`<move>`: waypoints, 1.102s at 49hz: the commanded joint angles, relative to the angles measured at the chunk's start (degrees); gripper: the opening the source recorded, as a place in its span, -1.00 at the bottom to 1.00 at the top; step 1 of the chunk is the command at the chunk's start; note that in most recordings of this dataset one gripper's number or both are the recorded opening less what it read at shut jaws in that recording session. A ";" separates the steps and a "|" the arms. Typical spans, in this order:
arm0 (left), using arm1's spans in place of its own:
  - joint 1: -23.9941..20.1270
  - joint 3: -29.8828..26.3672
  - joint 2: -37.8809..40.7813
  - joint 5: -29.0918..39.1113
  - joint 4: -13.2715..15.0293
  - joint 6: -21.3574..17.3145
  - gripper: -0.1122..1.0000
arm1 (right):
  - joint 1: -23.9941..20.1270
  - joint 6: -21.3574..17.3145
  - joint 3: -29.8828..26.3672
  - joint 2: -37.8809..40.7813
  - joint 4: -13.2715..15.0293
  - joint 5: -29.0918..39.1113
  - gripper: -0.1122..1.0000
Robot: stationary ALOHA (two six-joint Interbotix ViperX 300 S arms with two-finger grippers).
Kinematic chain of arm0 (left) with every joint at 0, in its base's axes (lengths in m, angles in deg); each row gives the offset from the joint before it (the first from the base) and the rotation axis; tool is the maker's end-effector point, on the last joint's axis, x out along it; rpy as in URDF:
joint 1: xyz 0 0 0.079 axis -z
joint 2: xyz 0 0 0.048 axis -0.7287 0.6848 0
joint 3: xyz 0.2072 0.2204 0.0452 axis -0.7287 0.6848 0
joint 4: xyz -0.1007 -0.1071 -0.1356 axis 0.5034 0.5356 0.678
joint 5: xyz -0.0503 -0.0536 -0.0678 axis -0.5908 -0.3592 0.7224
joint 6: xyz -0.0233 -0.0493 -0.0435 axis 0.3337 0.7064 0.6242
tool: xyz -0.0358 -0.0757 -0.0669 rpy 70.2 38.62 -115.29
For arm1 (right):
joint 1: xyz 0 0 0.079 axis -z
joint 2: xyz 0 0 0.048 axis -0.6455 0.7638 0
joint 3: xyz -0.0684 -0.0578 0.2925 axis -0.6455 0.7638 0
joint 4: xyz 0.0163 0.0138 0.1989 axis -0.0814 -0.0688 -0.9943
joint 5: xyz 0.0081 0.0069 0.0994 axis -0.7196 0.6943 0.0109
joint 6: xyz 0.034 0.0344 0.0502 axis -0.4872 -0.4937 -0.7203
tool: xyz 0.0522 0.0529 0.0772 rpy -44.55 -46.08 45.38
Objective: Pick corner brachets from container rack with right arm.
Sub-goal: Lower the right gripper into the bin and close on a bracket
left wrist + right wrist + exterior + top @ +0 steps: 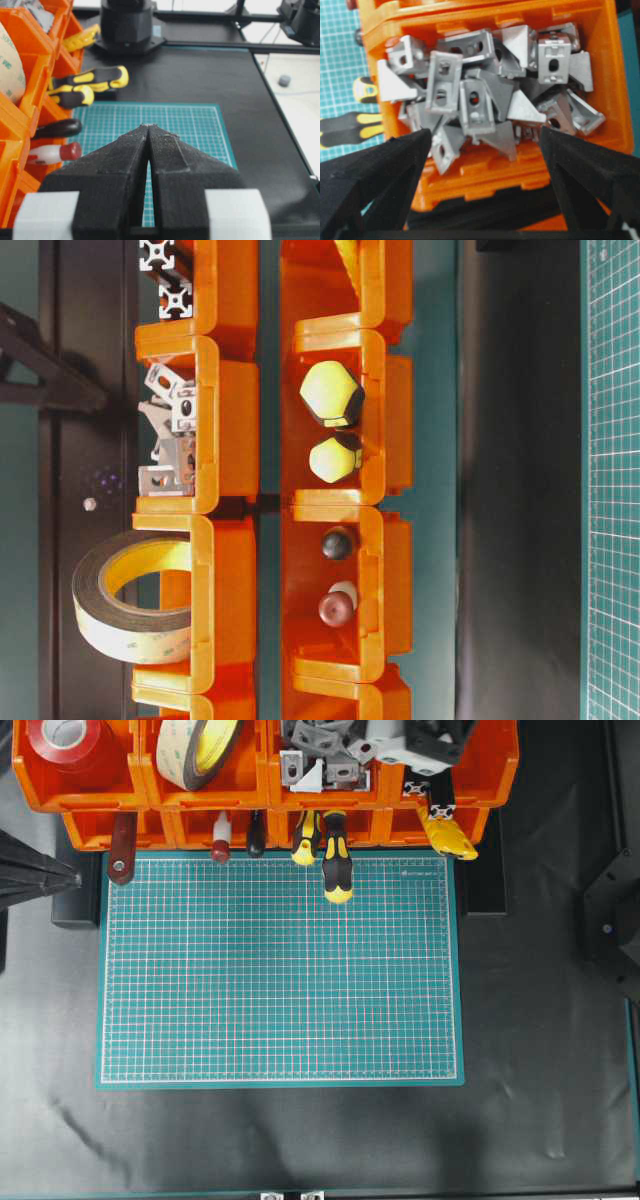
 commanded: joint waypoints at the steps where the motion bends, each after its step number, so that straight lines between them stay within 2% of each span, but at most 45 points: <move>1: 0.00 -1.93 0.18 -0.35 -0.18 0.09 -0.80 | 0.35 0.18 -1.49 0.70 0.09 -0.26 0.74; 26: -0.26 -1.85 0.79 -0.70 -0.18 -0.09 -0.80 | 1.58 0.18 -0.79 5.10 0.09 -0.18 0.74; 44: -0.70 -1.93 0.62 -0.70 -0.18 -0.26 -0.80 | 0.53 0.09 -3.25 7.21 0.09 -0.26 0.72; 49: -0.88 -1.93 0.53 -0.70 -0.18 -0.26 -0.80 | 0.09 0.18 -4.39 7.82 0.09 -0.09 0.65; 54: -0.88 -1.93 0.35 -0.79 -0.26 -0.26 -0.80 | -0.44 0.26 -5.27 8.44 0.09 0.70 0.44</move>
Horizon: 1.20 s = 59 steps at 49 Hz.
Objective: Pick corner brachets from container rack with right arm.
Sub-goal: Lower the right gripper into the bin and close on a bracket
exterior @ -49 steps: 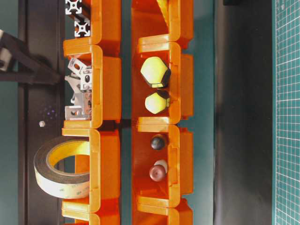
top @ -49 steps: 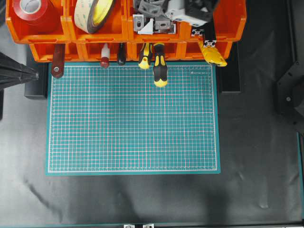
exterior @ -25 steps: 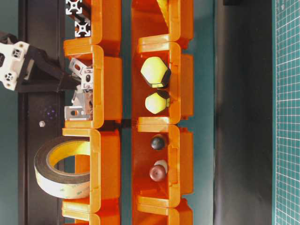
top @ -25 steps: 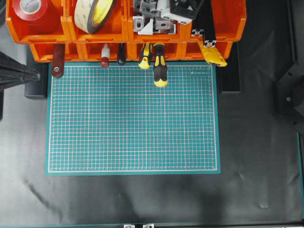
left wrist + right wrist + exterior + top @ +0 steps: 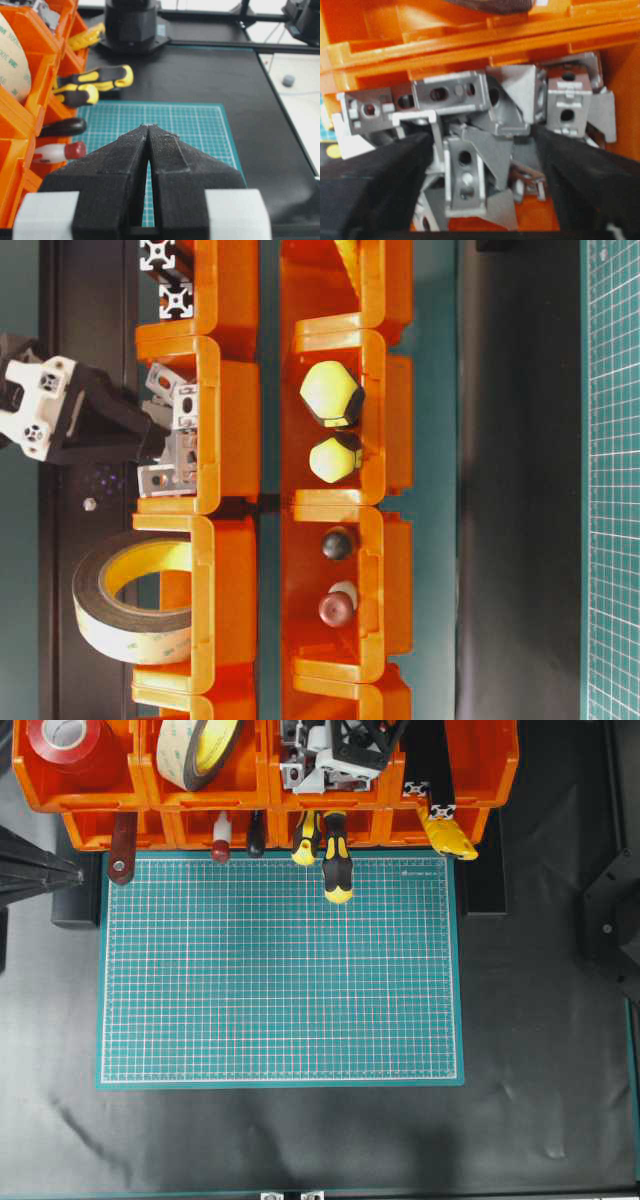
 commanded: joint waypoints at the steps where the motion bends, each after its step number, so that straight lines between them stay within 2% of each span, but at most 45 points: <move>1: -0.18 -1.93 0.09 -0.53 -0.18 -0.09 -0.80 | -0.88 -0.18 -2.02 -0.26 -0.18 1.05 0.38; 6: -0.18 -1.93 0.00 -0.62 -0.09 -0.09 -0.80 | -0.88 -0.18 -2.02 -0.26 -0.18 3.16 0.16; 14: -0.18 -2.02 -0.09 -0.62 -0.09 -0.18 -0.80 | -0.88 -0.35 -2.37 -0.44 -0.18 7.12 0.12; 27: -0.18 -2.02 -0.44 -0.62 -0.18 -0.18 -0.80 | -1.49 -0.44 -3.78 -0.62 -0.18 7.82 0.09; 35: -0.26 -2.02 -0.70 -0.62 -0.09 -0.18 -0.80 | -1.49 -0.44 -6.24 -0.44 -0.18 7.82 -0.06; 37: -0.26 -2.11 -0.70 -0.62 -0.18 -0.18 -0.80 | -1.49 -0.44 -7.03 -0.44 -0.18 7.82 -0.16; 44: -0.44 -2.11 -0.79 -0.62 -0.18 -0.09 -0.80 | -1.49 -0.44 -9.14 -0.26 0.09 7.82 -0.76; 59: -0.35 -2.11 -0.97 -0.53 -0.18 -0.18 -0.80 | -2.11 -0.44 -10.11 -0.35 0.53 8.17 -0.76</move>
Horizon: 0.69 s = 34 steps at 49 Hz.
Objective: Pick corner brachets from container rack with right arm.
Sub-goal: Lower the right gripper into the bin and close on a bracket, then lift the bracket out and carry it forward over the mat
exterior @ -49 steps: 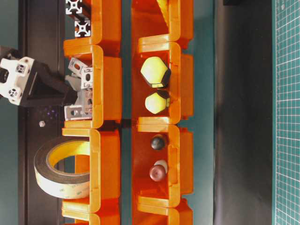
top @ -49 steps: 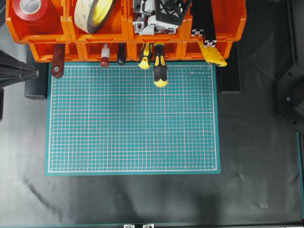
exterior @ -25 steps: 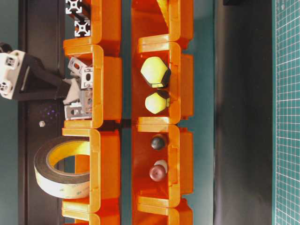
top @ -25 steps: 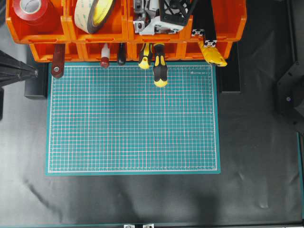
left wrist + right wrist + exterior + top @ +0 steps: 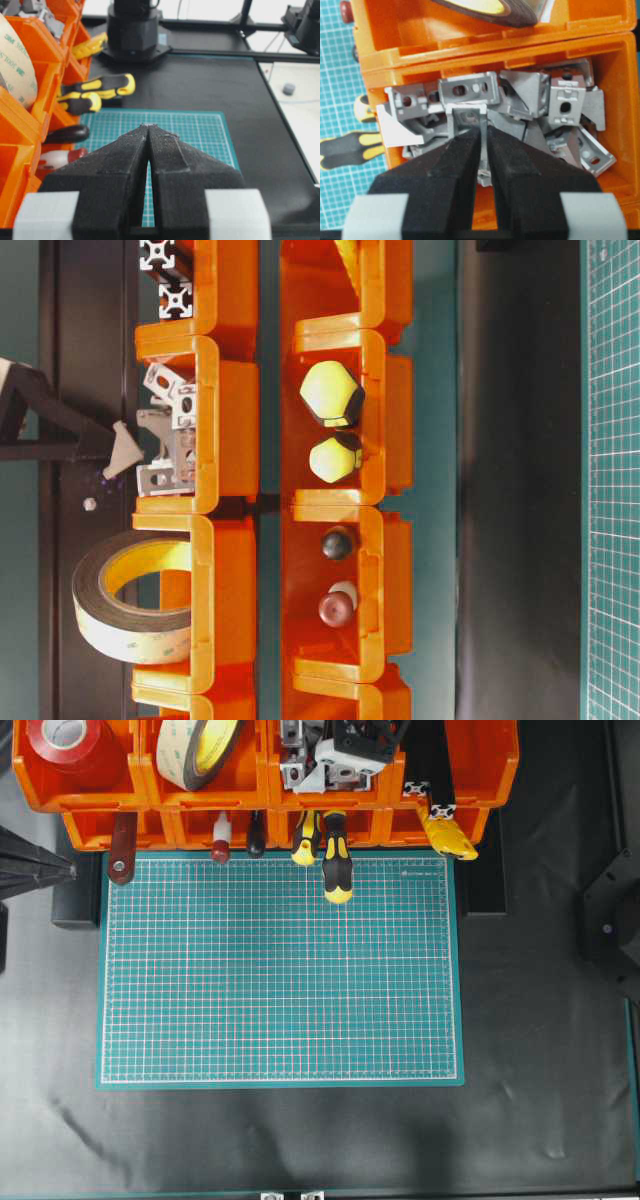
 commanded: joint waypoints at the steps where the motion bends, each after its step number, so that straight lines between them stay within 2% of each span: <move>1: -0.18 -2.02 0.26 -0.53 -0.18 -0.09 -0.80 | -0.44 0.00 -1.93 -0.97 0.35 0.62 -0.76; 10: -0.26 -2.11 -0.09 -0.53 -0.09 0.00 -0.80 | -2.37 -0.53 -4.04 -2.81 0.44 1.14 -0.76; 19: 0.00 -2.37 -1.49 0.09 -0.09 -0.18 -0.80 | -6.86 -4.04 -3.25 -7.91 0.44 0.97 -0.76; 26: 0.09 -2.64 -2.90 1.41 -0.18 -0.18 -0.80 | -13.18 -6.33 1.23 -13.54 0.44 -1.05 -0.76; 34: 0.09 -2.81 -3.60 3.16 -0.18 -0.18 -0.80 | -20.74 -10.46 9.93 -19.16 0.44 -6.86 -0.76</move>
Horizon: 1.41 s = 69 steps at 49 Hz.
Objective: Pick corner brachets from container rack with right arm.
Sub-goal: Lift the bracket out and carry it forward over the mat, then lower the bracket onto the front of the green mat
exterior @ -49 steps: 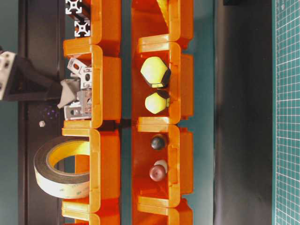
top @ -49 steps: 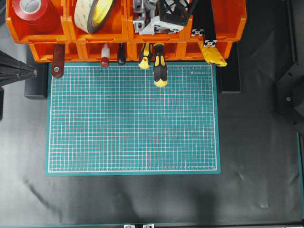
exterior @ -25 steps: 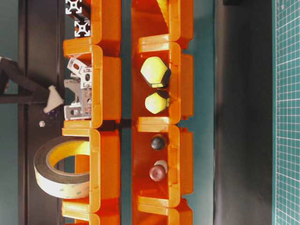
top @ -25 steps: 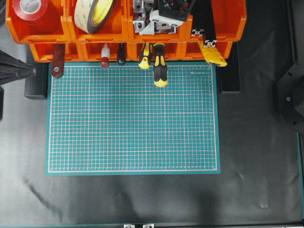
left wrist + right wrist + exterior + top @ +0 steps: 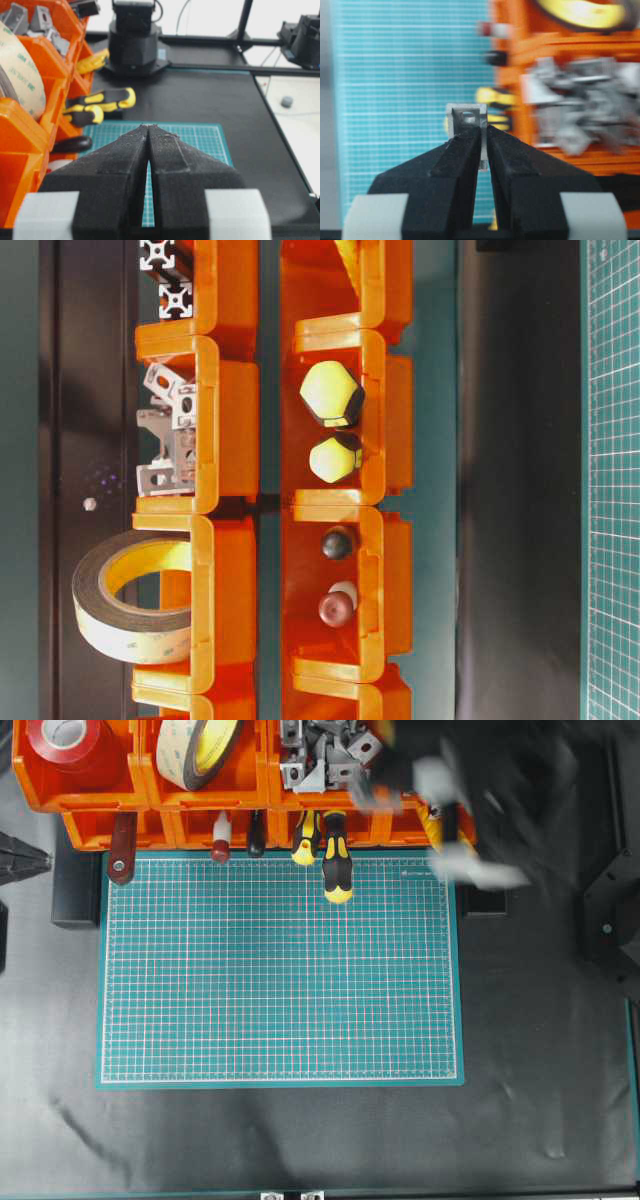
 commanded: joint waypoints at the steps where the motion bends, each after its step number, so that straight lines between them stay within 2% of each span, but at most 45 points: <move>1: 0.18 -1.85 0.09 0.53 -0.18 -0.09 -0.80 | -4.22 -2.46 4.75 -4.22 0.09 -4.48 -0.76; 10: 0.18 -1.93 0.00 0.88 -0.09 -0.09 -0.80 | -10.11 -10.20 18.37 -8.35 0.09 -14.77 -0.76; 17: 0.35 -1.93 0.00 0.88 -0.09 0.18 -0.80 | -12.74 -16.35 29.71 -9.40 0.09 -28.21 -0.76; 23: 0.97 -1.93 -0.18 0.88 -0.09 0.09 -0.80 | -13.27 -19.78 36.83 -8.88 0.09 -39.37 -0.76; 27: 1.41 -1.93 -0.18 0.97 -0.18 0.09 -0.80 | -13.01 -20.04 39.81 -7.73 0.09 -45.00 -0.76; 33: 1.67 -1.93 -0.18 1.14 -0.09 0.09 -0.80 | -11.69 -20.04 41.66 -5.01 0.09 -49.31 -0.76; 41: 2.02 -1.93 -0.18 1.58 -0.09 0.09 -0.80 | -9.93 -19.78 41.84 -0.53 0.35 -50.62 -0.76; 47: 2.02 -1.93 -0.09 1.58 -0.18 0.18 -0.80 | -9.67 -19.86 41.75 1.76 1.41 -52.91 -0.76; 54: 2.37 -1.93 0.00 1.58 -0.18 0.18 -0.80 | -9.40 -19.95 41.75 3.08 1.41 -55.90 -0.76; 69: 2.46 -1.93 0.00 1.58 -0.18 0.18 -0.80 | -9.40 -19.95 41.75 7.38 1.41 -57.13 -0.76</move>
